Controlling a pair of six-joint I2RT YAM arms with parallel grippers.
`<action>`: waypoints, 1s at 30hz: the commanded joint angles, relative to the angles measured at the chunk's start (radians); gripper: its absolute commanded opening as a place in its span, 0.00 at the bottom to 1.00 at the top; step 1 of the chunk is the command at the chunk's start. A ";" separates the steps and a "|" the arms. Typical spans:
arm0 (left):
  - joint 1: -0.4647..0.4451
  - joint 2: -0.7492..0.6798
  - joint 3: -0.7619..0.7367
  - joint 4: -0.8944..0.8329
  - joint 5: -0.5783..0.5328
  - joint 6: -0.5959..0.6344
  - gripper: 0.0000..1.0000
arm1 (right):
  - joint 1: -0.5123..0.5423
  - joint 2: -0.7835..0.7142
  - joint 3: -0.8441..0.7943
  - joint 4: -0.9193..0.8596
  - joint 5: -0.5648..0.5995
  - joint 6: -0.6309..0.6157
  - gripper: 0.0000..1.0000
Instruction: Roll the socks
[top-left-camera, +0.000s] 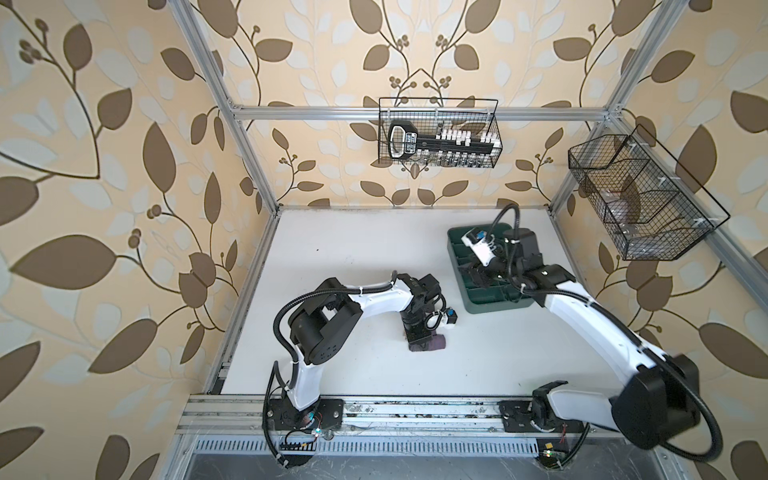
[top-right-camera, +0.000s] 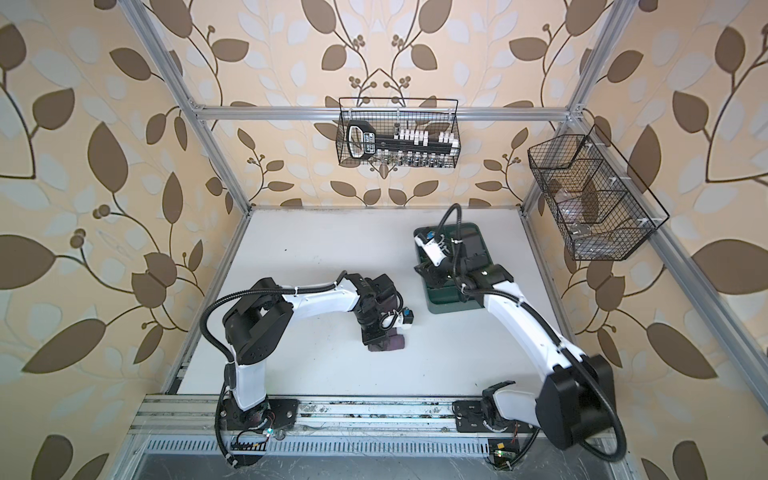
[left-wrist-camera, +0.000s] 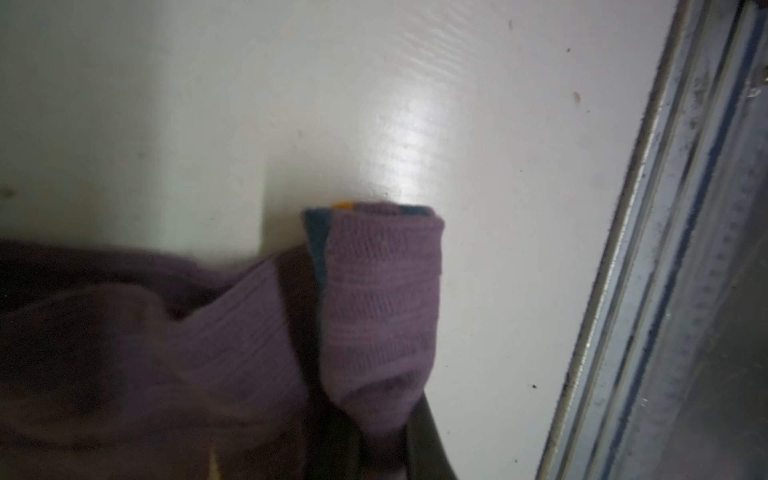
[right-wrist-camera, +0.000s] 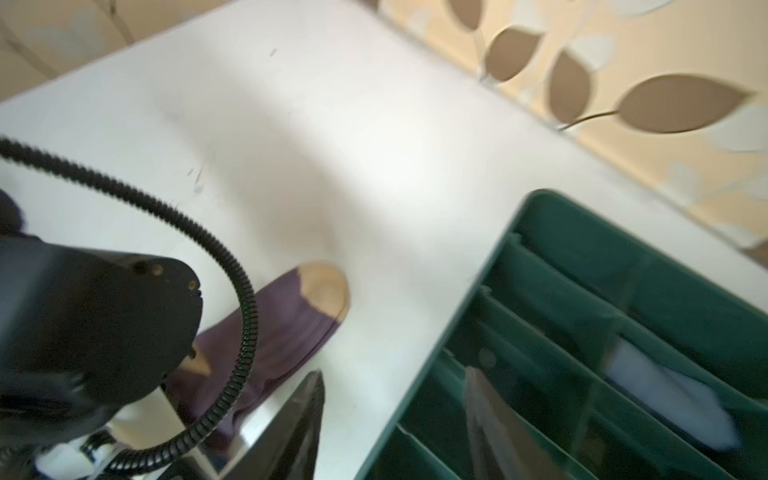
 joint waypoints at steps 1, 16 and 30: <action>0.057 0.067 0.048 -0.140 0.102 0.020 0.00 | 0.033 -0.146 -0.108 0.113 0.185 0.067 0.54; 0.189 0.244 0.242 -0.319 0.274 0.054 0.00 | 0.751 -0.229 -0.440 0.076 0.413 -0.472 0.58; 0.200 0.224 0.221 -0.285 0.272 0.032 0.04 | 0.721 0.347 -0.407 0.523 0.408 -0.571 0.52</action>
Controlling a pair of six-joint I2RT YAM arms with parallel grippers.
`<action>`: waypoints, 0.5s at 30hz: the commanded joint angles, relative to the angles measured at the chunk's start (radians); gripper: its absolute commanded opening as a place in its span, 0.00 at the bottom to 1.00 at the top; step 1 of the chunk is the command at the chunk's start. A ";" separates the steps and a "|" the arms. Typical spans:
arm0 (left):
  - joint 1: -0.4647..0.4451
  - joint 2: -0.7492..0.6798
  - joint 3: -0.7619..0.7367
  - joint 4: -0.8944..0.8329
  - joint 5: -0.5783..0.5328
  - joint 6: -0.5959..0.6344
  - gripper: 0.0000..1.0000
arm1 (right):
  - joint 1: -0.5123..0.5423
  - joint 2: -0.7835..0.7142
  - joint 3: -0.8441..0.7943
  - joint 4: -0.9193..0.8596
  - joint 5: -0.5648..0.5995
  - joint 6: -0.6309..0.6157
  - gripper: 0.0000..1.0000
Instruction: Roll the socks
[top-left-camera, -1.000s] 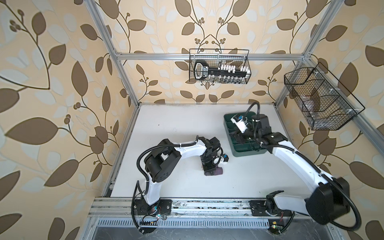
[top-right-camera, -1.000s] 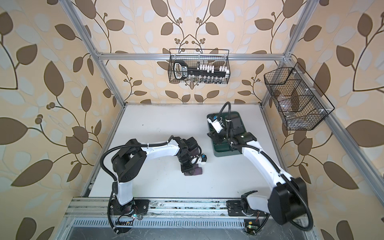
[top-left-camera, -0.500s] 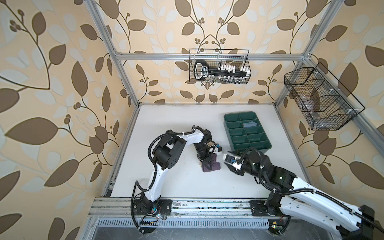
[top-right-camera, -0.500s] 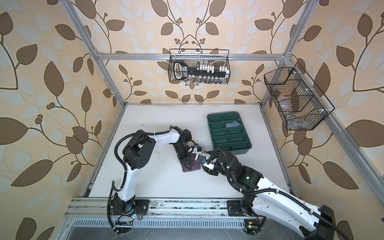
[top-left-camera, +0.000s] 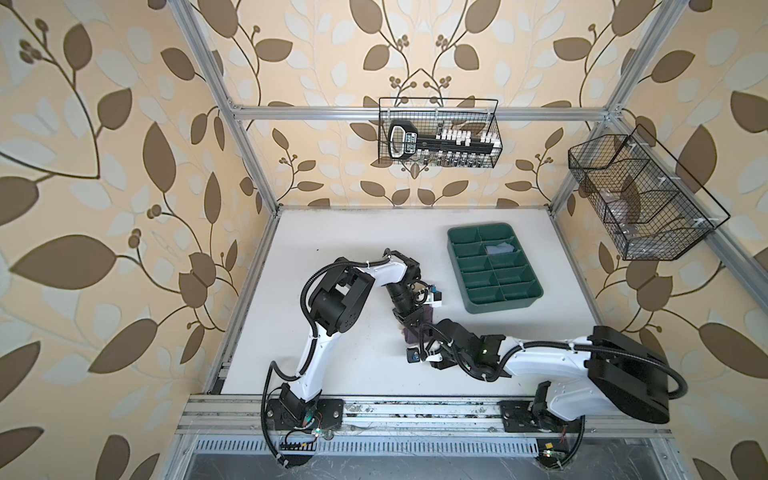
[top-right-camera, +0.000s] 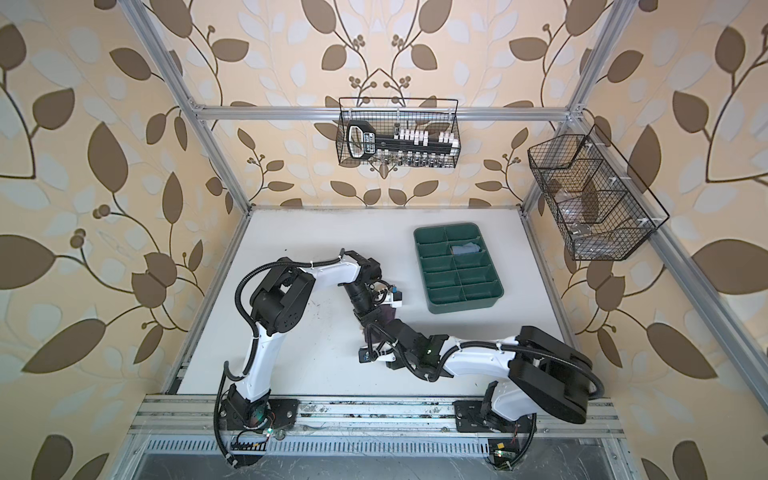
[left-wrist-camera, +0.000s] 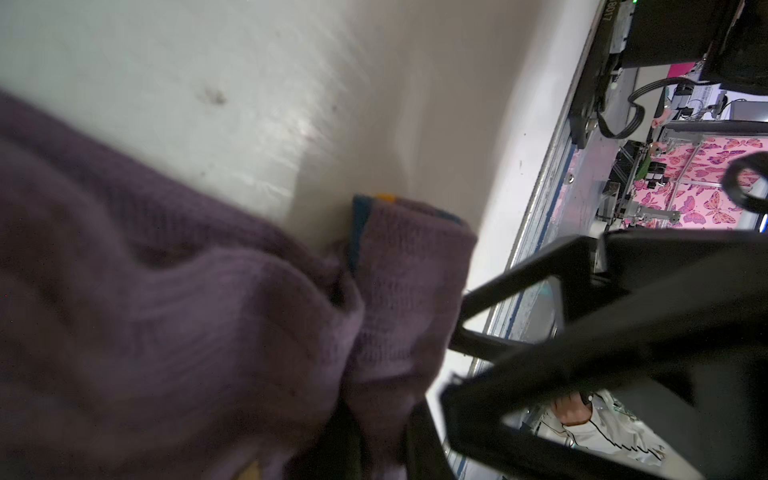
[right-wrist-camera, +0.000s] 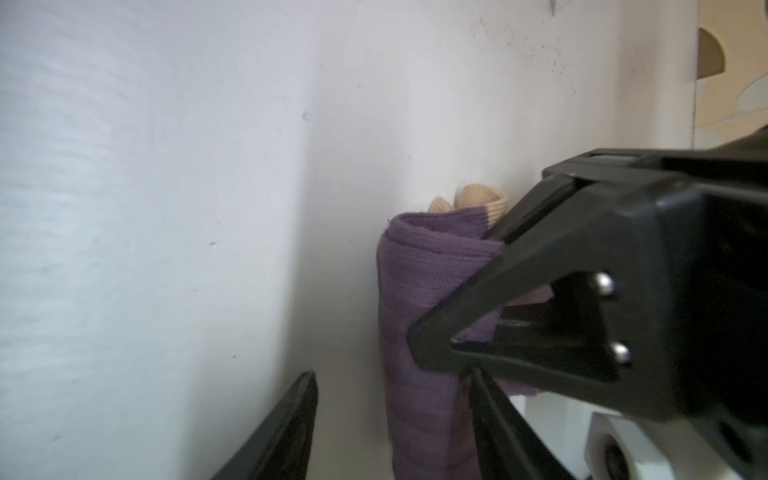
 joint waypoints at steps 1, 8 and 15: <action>0.012 -0.017 -0.006 -0.008 0.001 0.014 0.04 | -0.020 0.077 0.040 0.069 -0.009 -0.023 0.42; 0.010 -0.084 -0.044 0.024 -0.001 0.018 0.18 | -0.045 0.063 0.099 -0.106 -0.081 0.011 0.08; 0.011 -0.219 -0.096 0.084 -0.009 0.005 0.29 | -0.052 0.020 0.091 -0.170 -0.051 0.013 0.00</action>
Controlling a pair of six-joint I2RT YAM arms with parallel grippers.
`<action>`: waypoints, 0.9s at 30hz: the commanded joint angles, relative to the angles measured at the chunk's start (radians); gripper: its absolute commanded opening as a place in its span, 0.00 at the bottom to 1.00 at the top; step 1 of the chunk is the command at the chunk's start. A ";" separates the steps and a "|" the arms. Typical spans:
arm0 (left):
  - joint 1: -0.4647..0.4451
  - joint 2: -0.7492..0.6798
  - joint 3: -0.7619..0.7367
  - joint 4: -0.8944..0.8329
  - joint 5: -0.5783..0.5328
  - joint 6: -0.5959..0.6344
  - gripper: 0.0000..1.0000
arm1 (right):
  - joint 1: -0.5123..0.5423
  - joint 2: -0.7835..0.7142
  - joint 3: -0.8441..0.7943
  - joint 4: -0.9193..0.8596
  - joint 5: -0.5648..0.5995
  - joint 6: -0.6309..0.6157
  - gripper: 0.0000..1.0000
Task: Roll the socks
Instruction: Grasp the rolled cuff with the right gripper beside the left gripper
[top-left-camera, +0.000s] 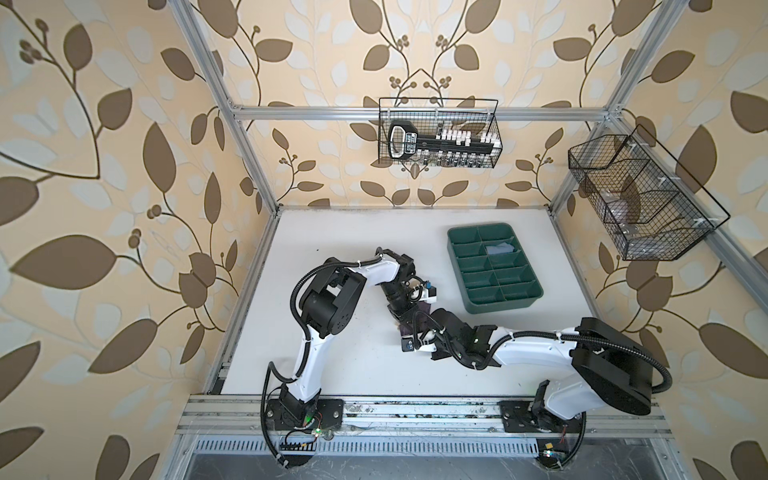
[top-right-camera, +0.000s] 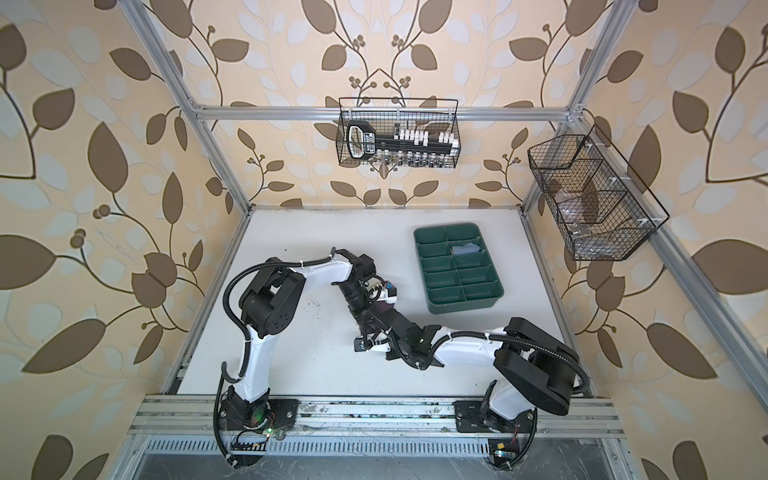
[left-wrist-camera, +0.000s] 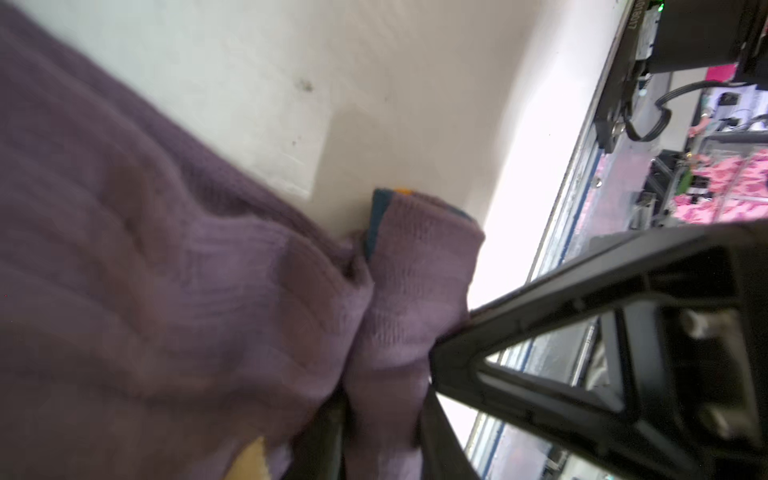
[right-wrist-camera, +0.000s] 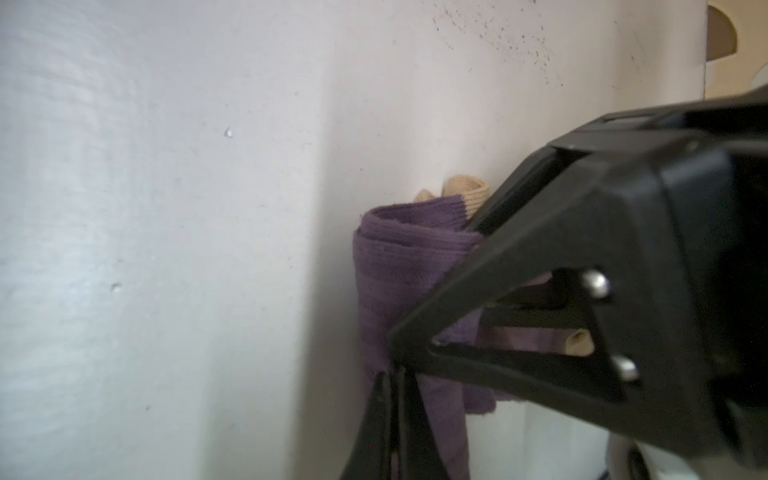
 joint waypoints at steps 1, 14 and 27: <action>-0.010 -0.116 -0.012 0.007 0.030 0.011 0.28 | -0.007 -0.017 -0.003 -0.085 -0.012 0.000 0.00; -0.007 -0.062 -0.025 0.023 -0.028 -0.004 0.06 | -0.028 -0.050 -0.039 -0.012 -0.010 -0.047 0.61; 0.003 -0.047 -0.030 0.039 -0.035 -0.017 0.00 | 0.004 0.132 -0.003 0.045 0.000 -0.119 0.32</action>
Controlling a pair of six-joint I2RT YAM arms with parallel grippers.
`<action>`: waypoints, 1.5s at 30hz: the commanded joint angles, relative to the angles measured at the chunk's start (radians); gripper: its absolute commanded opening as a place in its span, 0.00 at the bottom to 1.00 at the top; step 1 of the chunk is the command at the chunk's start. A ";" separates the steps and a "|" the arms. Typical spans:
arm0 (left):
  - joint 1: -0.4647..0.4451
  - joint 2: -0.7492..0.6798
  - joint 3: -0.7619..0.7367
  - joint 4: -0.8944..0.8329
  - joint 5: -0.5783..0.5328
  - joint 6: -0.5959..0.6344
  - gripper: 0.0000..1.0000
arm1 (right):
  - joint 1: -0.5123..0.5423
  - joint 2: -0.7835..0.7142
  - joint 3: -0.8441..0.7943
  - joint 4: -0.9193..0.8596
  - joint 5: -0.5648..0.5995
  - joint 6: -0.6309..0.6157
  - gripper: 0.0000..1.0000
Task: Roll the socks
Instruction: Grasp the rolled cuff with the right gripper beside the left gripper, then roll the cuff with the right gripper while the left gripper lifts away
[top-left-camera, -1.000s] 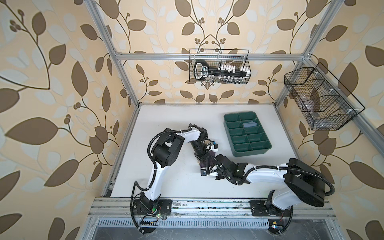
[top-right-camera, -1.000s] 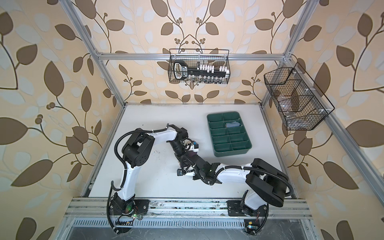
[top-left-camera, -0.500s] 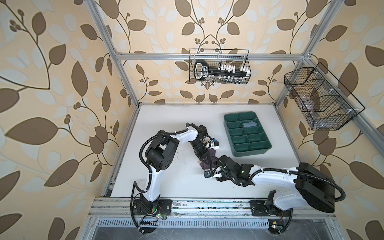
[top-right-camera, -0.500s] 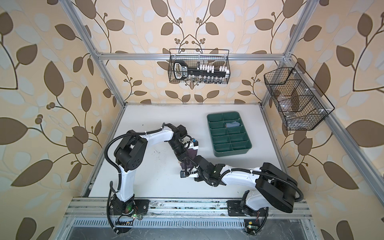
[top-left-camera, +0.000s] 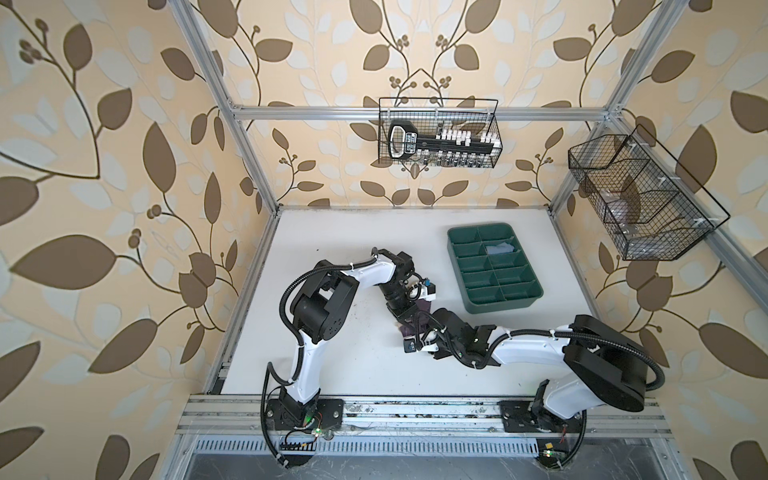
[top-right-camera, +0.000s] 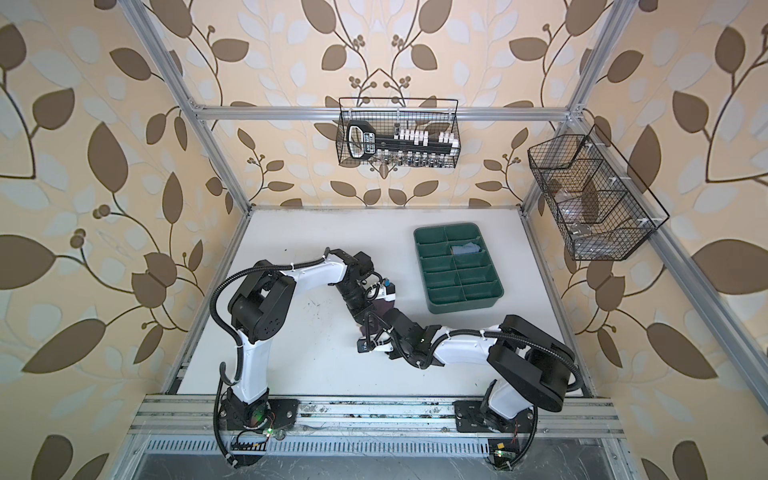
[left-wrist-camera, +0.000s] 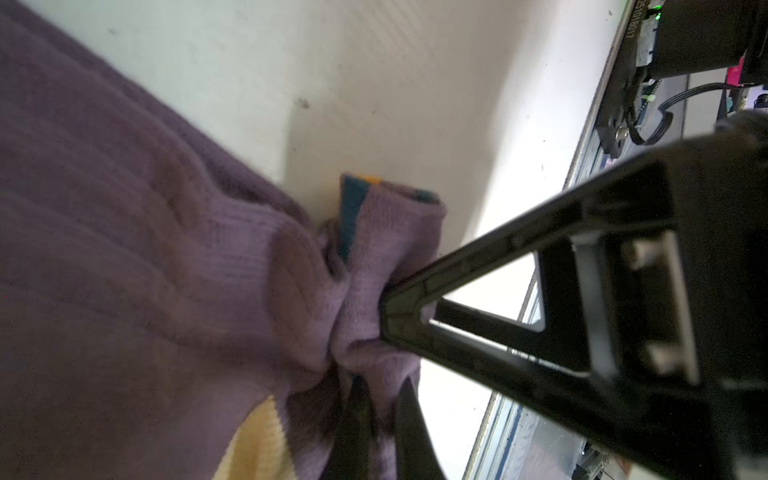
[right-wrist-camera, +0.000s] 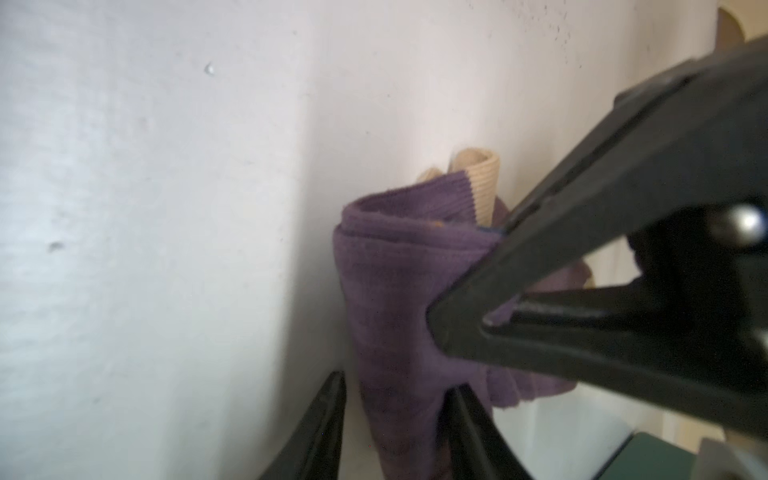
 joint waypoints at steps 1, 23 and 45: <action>0.001 -0.003 0.005 -0.010 0.002 0.006 0.00 | 0.017 0.069 0.017 -0.056 -0.023 -0.043 0.29; 0.131 -1.116 -0.522 0.585 -0.761 -0.262 0.56 | -0.050 0.162 0.360 -0.758 -0.329 0.044 0.05; -0.407 -1.174 -0.590 0.264 -0.891 0.051 0.99 | -0.223 0.645 0.957 -1.247 -0.557 0.072 0.06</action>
